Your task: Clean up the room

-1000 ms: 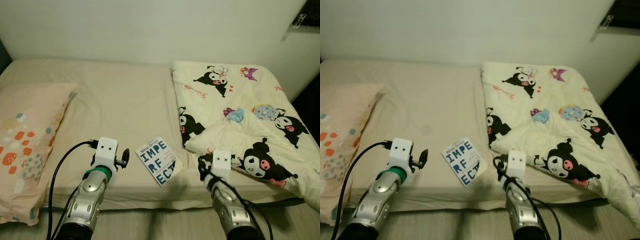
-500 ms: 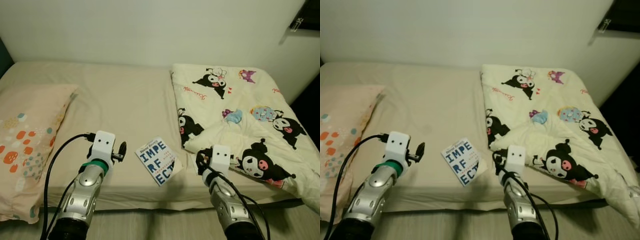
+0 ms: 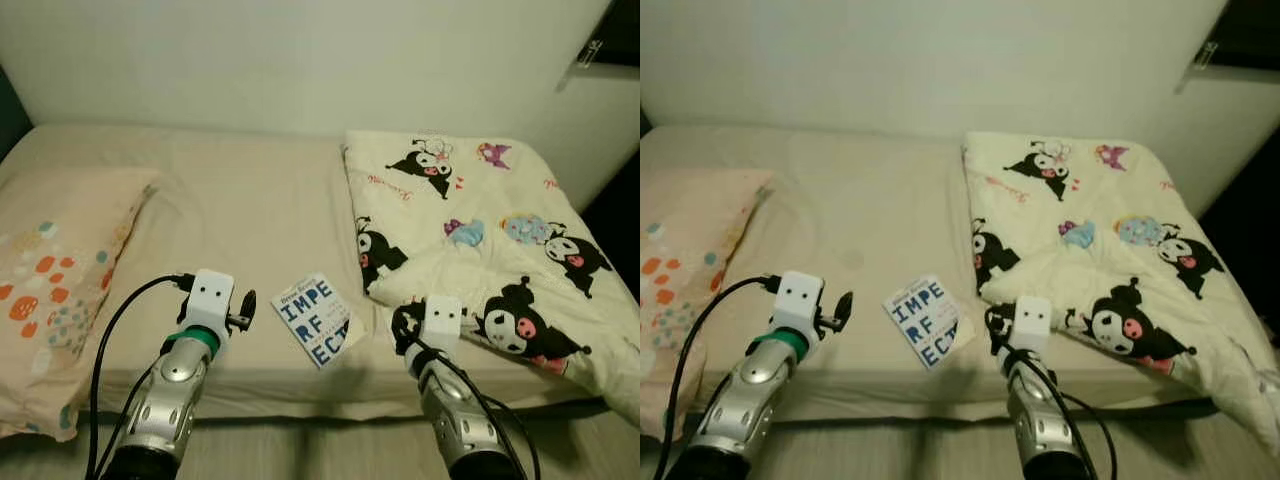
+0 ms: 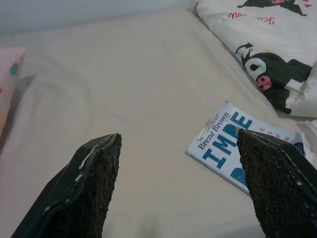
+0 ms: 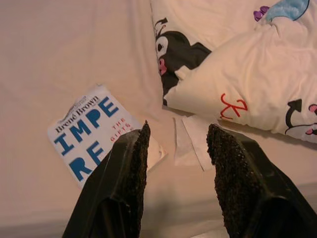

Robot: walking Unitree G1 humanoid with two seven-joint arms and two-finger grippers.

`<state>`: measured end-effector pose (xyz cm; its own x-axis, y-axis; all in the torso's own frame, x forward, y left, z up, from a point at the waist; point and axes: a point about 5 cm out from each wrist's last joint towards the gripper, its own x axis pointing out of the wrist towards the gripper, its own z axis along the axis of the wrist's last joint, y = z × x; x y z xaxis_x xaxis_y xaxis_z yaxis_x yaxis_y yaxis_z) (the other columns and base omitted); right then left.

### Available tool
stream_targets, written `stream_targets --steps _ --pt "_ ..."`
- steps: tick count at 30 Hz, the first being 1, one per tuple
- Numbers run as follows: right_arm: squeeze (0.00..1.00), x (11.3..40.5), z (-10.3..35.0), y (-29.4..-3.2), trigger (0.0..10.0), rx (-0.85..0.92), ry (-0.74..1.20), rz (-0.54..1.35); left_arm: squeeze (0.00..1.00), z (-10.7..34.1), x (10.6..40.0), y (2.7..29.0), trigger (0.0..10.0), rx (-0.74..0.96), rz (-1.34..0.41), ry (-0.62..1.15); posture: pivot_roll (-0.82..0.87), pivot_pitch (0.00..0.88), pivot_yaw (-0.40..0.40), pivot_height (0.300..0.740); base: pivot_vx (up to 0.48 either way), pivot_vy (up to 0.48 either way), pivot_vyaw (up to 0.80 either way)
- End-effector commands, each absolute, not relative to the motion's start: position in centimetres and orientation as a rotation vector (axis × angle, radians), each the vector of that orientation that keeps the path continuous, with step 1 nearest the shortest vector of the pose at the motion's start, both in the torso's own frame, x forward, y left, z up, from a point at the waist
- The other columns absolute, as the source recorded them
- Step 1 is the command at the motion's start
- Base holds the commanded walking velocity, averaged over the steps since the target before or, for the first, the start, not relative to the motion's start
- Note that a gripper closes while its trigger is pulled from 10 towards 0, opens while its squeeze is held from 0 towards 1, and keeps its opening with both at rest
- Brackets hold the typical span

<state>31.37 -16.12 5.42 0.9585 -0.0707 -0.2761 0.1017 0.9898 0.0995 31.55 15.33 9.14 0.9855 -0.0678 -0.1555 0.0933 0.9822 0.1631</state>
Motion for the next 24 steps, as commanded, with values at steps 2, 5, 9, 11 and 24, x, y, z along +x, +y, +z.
stream_targets --steps 2,5,9,11,24 --pt "0.00 31.12 4.84 -16.25 10.0 0.113 0.300 -0.092 0.00 8.64 31.29 15.37 10.0 0.174 -0.079 0.167 0.07 0.012 -0.018 0.626 0.000 0.000 0.00" --pt "0.00 31.22 4.94 -16.27 10.0 0.111 0.298 -0.091 0.00 8.62 31.23 15.45 10.0 0.175 -0.075 0.167 0.08 0.005 -0.020 0.616 0.000 0.000 0.00" --pt "0.00 31.28 5.02 -16.24 10.0 0.111 0.295 -0.087 0.00 8.60 31.19 15.49 10.0 0.177 -0.074 0.166 0.08 0.005 -0.020 0.601 0.000 0.000 0.00" --pt "0.00 31.28 5.02 -16.24 10.0 0.111 0.295 -0.087 0.00 8.60 31.18 15.49 10.0 0.177 -0.073 0.165 0.08 0.000 -0.022 0.596 0.000 0.000 0.00" --pt "0.00 31.48 5.28 -15.87 10.0 0.099 0.286 -0.059 0.00 8.40 30.94 15.64 10.0 0.182 -0.063 0.165 0.08 0.012 -0.029 0.566 0.000 0.000 0.00"
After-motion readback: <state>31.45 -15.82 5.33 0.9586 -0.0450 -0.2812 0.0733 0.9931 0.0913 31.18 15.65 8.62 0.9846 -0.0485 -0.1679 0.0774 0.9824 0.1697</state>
